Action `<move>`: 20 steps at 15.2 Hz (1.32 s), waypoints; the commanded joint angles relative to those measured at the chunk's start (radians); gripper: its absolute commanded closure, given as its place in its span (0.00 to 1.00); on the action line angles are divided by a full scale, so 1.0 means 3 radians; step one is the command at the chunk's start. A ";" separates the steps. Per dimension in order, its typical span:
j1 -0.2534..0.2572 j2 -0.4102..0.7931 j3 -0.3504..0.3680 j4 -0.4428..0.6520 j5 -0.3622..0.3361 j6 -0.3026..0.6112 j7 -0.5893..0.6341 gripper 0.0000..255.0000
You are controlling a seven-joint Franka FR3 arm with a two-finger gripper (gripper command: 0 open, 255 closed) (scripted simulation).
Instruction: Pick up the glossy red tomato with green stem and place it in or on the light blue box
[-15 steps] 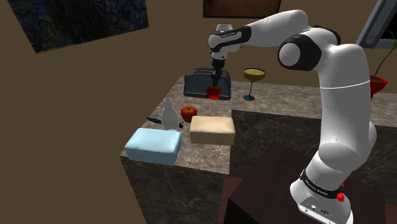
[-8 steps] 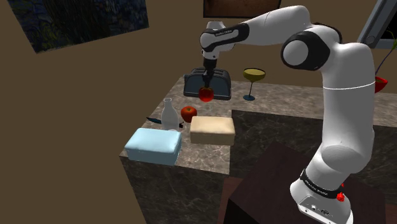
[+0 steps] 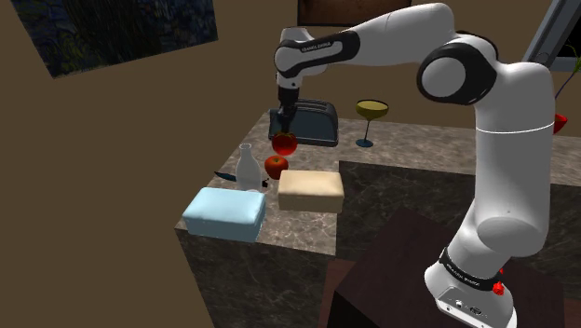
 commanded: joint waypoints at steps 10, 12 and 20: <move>0.0522 0.0257 0.0204 0.0529 -0.0111 -0.0199 0.0774 1.00; 0.0616 0.0352 0.0236 0.0702 -0.0132 -0.0266 0.0909 1.00; 0.0999 0.0994 0.0336 0.1849 -0.0219 -0.0734 0.1427 1.00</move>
